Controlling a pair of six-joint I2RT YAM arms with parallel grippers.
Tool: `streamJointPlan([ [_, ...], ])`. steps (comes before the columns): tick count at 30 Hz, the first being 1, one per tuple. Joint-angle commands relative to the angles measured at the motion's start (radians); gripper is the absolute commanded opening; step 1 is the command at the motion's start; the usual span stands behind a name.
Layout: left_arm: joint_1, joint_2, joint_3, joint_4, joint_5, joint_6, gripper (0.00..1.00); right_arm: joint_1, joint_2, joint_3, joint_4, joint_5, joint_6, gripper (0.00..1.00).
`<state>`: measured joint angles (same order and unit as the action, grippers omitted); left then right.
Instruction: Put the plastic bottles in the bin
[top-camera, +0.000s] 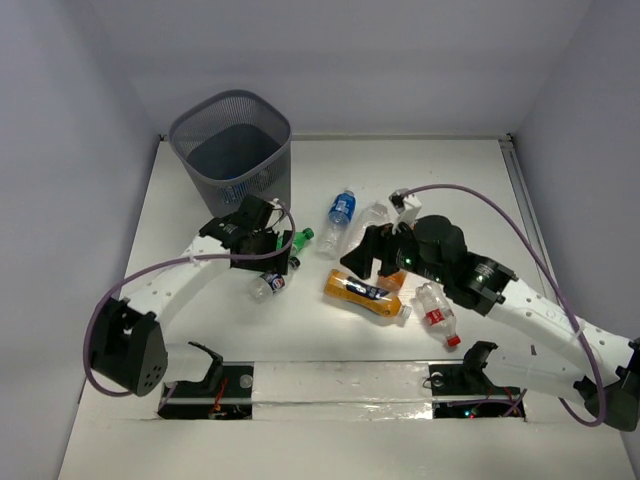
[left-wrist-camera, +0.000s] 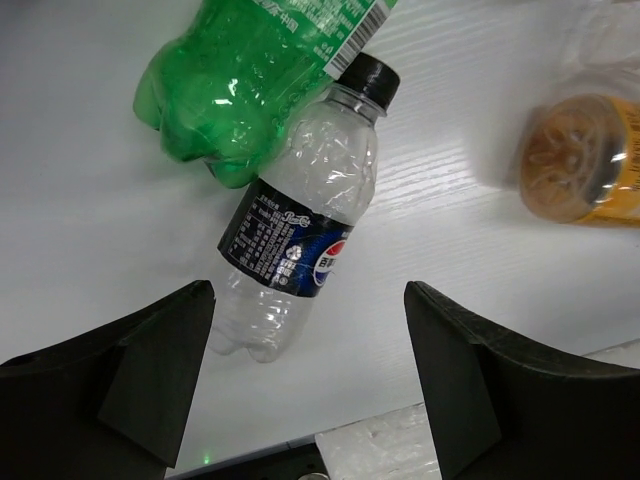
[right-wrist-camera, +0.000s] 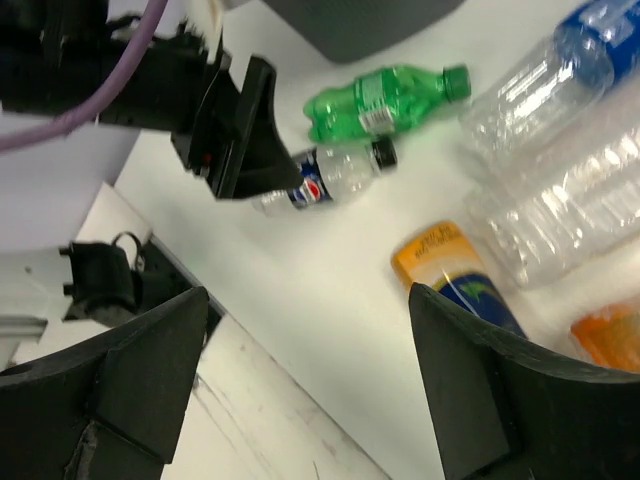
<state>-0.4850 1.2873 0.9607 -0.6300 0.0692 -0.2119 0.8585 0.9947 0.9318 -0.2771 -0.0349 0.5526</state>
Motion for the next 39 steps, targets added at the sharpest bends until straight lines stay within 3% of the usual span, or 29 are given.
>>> streamJointPlan([
  [1, -0.006, 0.064, 0.024, -0.004, 0.009, 0.032, 0.75, 0.001, -0.085, -0.045, -0.014, -0.046, -0.014, 0.87],
  [11, -0.024, 0.185, 0.021, 0.010, 0.058, 0.036, 0.75, 0.001, -0.070, -0.094, -0.132, -0.043, -0.023, 0.93],
  [24, -0.053, 0.175, -0.091, 0.004, 0.086, -0.030, 0.72, 0.001, 0.238, -0.022, -0.189, -0.076, -0.160, 0.96],
  [39, -0.072, 0.126, -0.142, 0.018, 0.096, -0.064, 0.44, 0.001, 0.436, 0.035, -0.221, 0.013, -0.209, 0.97],
])
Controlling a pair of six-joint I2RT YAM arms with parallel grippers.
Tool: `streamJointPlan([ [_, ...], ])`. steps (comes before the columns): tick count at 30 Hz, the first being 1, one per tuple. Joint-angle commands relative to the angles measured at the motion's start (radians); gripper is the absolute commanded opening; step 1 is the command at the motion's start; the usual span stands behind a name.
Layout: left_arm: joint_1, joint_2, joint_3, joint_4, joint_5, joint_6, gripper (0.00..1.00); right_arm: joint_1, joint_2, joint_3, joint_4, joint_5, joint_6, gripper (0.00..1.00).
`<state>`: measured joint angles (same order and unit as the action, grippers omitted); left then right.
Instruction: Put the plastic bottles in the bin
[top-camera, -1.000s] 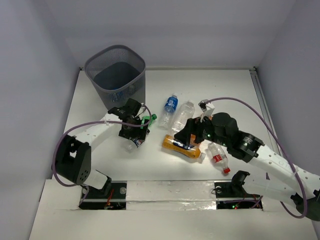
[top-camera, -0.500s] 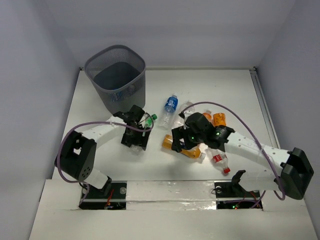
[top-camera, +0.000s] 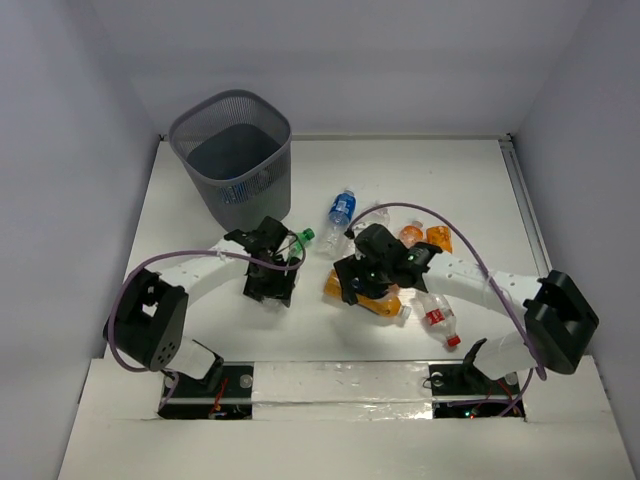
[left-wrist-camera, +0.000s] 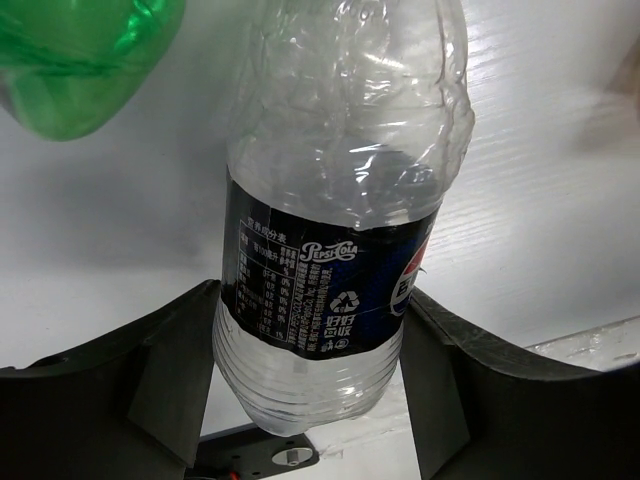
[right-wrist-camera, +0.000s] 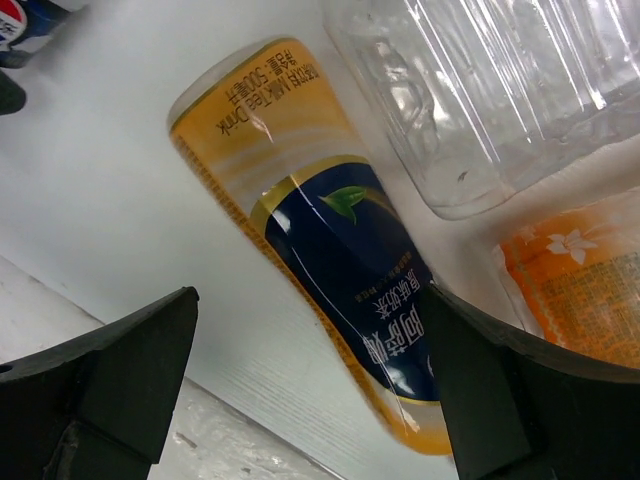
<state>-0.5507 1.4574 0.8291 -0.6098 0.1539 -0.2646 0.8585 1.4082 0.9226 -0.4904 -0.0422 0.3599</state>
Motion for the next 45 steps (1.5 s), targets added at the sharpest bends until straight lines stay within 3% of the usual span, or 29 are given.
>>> streamJointPlan([
  [1, -0.006, -0.058, -0.016, -0.001, 0.013, -0.018, 0.40, 0.001, 0.038, 0.039, -0.007, 0.009, -0.010, 0.97],
  [5, -0.006, -0.112, -0.044, 0.012, 0.056, -0.042, 0.33, 0.001, 0.061, -0.001, 0.029, -0.067, 0.001, 0.97],
  [12, -0.025, -0.319, 0.025, -0.068, 0.124, -0.119, 0.32, 0.054, 0.061, -0.074, 0.081, -0.097, 0.050, 0.95],
  [15, -0.025, -0.393, 0.116, -0.116, 0.145, -0.151, 0.32, 0.079, 0.055, -0.090, 0.087, -0.090, 0.073, 0.90],
  [18, -0.025, -0.407, 0.252, -0.153, 0.139, -0.177, 0.32, 0.088, 0.057, -0.099, 0.093, -0.088, 0.086, 0.78],
  [19, -0.025, -0.399, 0.334, -0.160, 0.138, -0.182, 0.32, 0.097, 0.055, -0.099, 0.095, -0.090, 0.091, 0.64],
  [20, -0.025, -0.393, 0.379, -0.174, 0.124, -0.186, 0.32, 0.097, 0.055, -0.099, 0.093, -0.093, 0.093, 0.61],
  [25, -0.015, -0.289, 0.757, -0.199, 0.052, -0.190, 0.32, 0.117, 0.003, -0.100, 0.095, -0.131, 0.105, 0.59],
  [31, 0.107, -0.112, 1.117, -0.191, -0.022, -0.162, 0.32, 0.117, -0.167, -0.056, 0.064, -0.183, 0.155, 0.58],
  [37, 0.296, -0.028, 1.159, -0.065, -0.033, -0.159, 0.33, 0.117, -0.334, 0.036, 0.030, -0.188, 0.198, 0.58],
  [40, 0.328, 0.030, 1.148, -0.028, -0.059, -0.153, 0.36, 0.117, -0.354, 0.126, 0.024, -0.186, 0.215, 0.58],
  [42, 0.359, 0.055, 1.141, -0.007, -0.065, -0.153, 0.43, 0.117, -0.342, 0.230, 0.035, -0.196, 0.217, 0.58],
  [43, 0.368, 0.073, 1.139, -0.004, -0.066, -0.153, 0.49, 0.117, -0.330, 0.273, 0.035, -0.196, 0.217, 0.58],
  [44, 0.377, 0.081, 1.140, -0.001, -0.063, -0.151, 0.65, 0.117, -0.290, 0.321, 0.036, -0.197, 0.212, 0.58],
  [45, 0.389, 0.089, 1.147, -0.004, -0.063, -0.151, 0.70, 0.117, -0.267, 0.369, 0.038, -0.199, 0.208, 0.58],
])
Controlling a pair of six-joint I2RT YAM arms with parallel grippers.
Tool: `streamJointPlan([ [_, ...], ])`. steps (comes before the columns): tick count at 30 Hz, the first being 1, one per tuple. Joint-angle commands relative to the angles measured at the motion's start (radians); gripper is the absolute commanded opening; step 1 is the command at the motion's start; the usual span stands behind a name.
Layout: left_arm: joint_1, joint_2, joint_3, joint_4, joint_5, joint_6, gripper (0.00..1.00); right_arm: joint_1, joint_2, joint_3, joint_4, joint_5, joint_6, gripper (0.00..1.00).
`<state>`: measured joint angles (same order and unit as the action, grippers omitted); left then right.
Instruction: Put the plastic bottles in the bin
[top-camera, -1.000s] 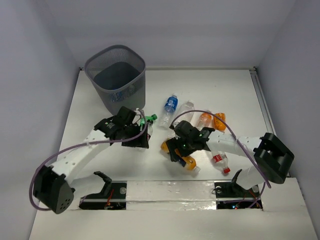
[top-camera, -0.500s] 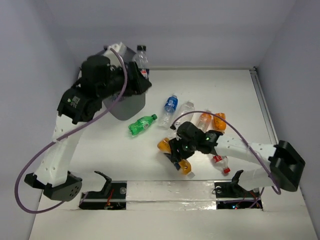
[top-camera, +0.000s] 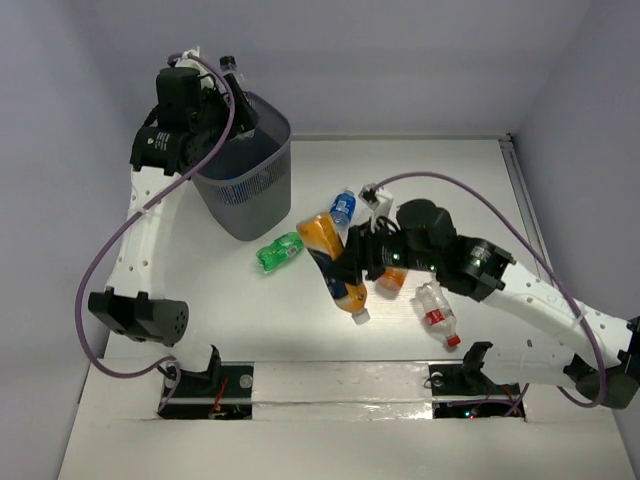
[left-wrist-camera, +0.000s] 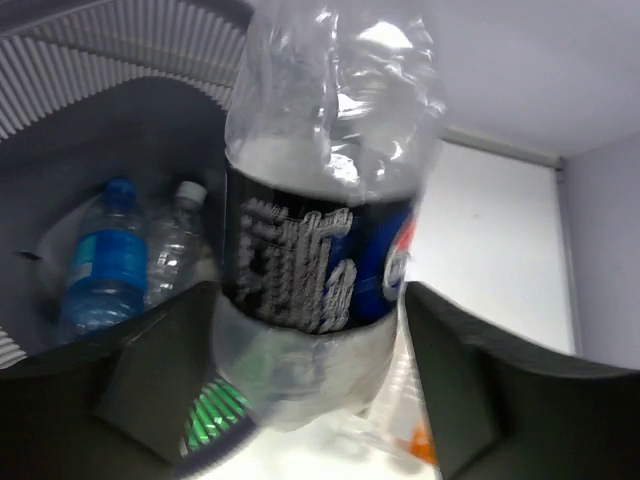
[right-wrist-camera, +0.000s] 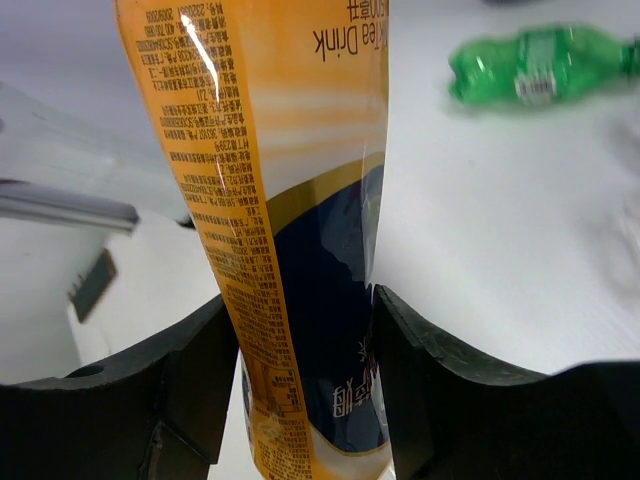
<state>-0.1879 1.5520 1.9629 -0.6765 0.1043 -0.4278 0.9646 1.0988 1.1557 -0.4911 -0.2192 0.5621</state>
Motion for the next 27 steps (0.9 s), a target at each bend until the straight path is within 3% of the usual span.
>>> streamJointPlan([
  [1, 0.027, 0.000, 0.022, 0.060, -0.011, 0.015, 0.79, 0.011, 0.068, 0.235, 0.042, -0.026, 0.001, 0.58],
  [4, 0.027, -0.032, 0.010, 0.064, -0.002, 0.015, 0.91, 0.011, 0.186, 0.382, 0.068, -0.023, -0.001, 0.59],
  [8, 0.027, -0.108, -0.070, 0.072, -0.021, 0.017, 0.96, 0.011, 0.373, 0.686, 0.127, 0.007, 0.071, 0.59],
  [13, 0.036, -0.281, -0.197, 0.072, -0.141, 0.029, 0.98, -0.021, 0.613, 0.959, 0.187, 0.043, 0.189, 0.60],
  [15, 0.036, -0.328, -0.220, 0.057, -0.223, 0.029, 0.91, -0.044, 0.665, 1.053, 0.229, 0.069, 0.228, 0.60],
  [16, 0.036, -0.361, -0.228, 0.046, -0.251, 0.027, 0.89, -0.053, 0.709, 1.075, 0.246, 0.076, 0.249, 0.60],
  [17, 0.036, -0.377, -0.233, 0.029, -0.294, 0.021, 0.99, -0.062, 0.728, 1.088, 0.284, 0.095, 0.299, 0.61],
  [22, 0.036, -0.478, -0.291, 0.023, -0.350, -0.028, 0.99, -0.125, 0.812, 1.130, 0.393, 0.125, 0.426, 0.61],
  [27, 0.025, -0.555, -0.367, 0.046, -0.335, -0.071, 0.99, -0.159, 0.981, 1.334, 0.319, 0.248, 0.421, 0.63],
])
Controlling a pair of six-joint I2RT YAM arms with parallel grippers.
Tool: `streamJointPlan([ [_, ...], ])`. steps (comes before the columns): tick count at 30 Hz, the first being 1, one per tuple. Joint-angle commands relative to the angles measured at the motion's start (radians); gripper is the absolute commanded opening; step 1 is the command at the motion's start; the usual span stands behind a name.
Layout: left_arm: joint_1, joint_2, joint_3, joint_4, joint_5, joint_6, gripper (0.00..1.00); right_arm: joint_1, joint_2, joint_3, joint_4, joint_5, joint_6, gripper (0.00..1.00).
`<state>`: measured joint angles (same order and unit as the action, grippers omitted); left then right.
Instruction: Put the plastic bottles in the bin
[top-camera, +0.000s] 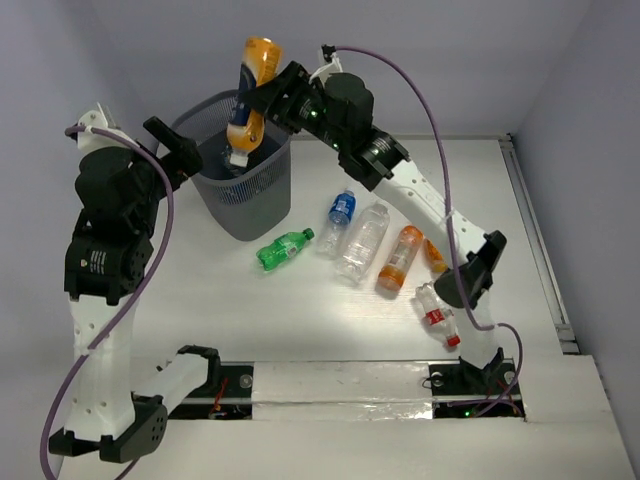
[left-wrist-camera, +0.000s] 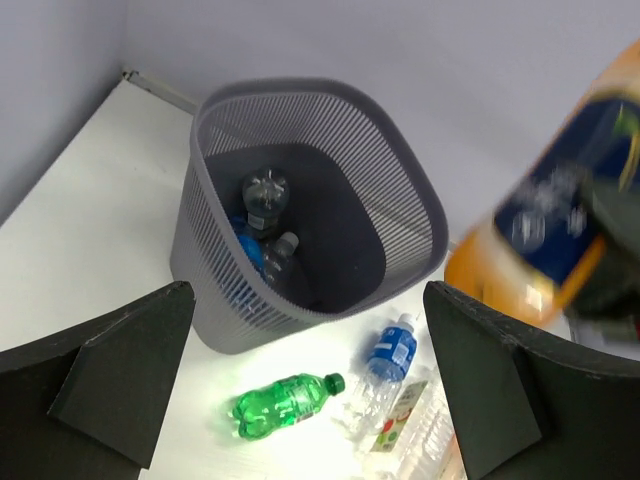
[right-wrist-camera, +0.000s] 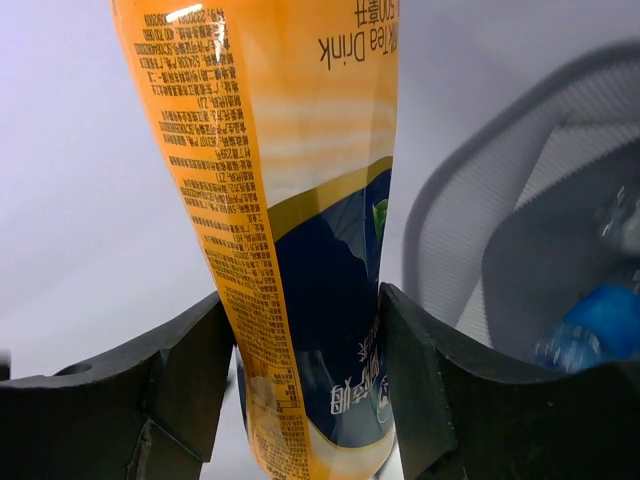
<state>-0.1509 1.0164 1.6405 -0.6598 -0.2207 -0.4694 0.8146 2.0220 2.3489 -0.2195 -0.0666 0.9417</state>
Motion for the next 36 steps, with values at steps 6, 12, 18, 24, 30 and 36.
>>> streamJointPlan([
  [6, -0.021, -0.085, -0.122, 0.080, 0.107, 0.032, 0.99, -0.020, 0.193, 0.297, -0.016, 0.221, 0.039, 0.68],
  [12, -0.105, -0.024, -0.070, 0.019, 0.107, 0.095, 0.99, -0.020, 0.230, 0.297, -0.082, 0.212, -0.040, 1.00],
  [18, -0.142, 0.016, -0.050, 0.003, 0.188, 0.101, 0.81, -0.040, 0.112, 0.201, -0.058, 0.200, -0.101, 1.00],
  [24, -0.217, 0.092, -0.059, -0.009, 0.290, 0.065, 0.20, -0.101, -0.213, -0.259, 0.026, 0.220, -0.202, 0.57],
  [30, -0.530, 0.270, -0.113, 0.037, 0.146, -0.003, 0.05, -0.196, -0.737, -0.971, 0.053, 0.226, -0.210, 0.03],
  [36, -0.569, 0.510, -0.094, 0.062, 0.083, -0.015, 0.20, -0.281, -1.133, -1.348, -0.177, 0.272, -0.187, 0.12],
])
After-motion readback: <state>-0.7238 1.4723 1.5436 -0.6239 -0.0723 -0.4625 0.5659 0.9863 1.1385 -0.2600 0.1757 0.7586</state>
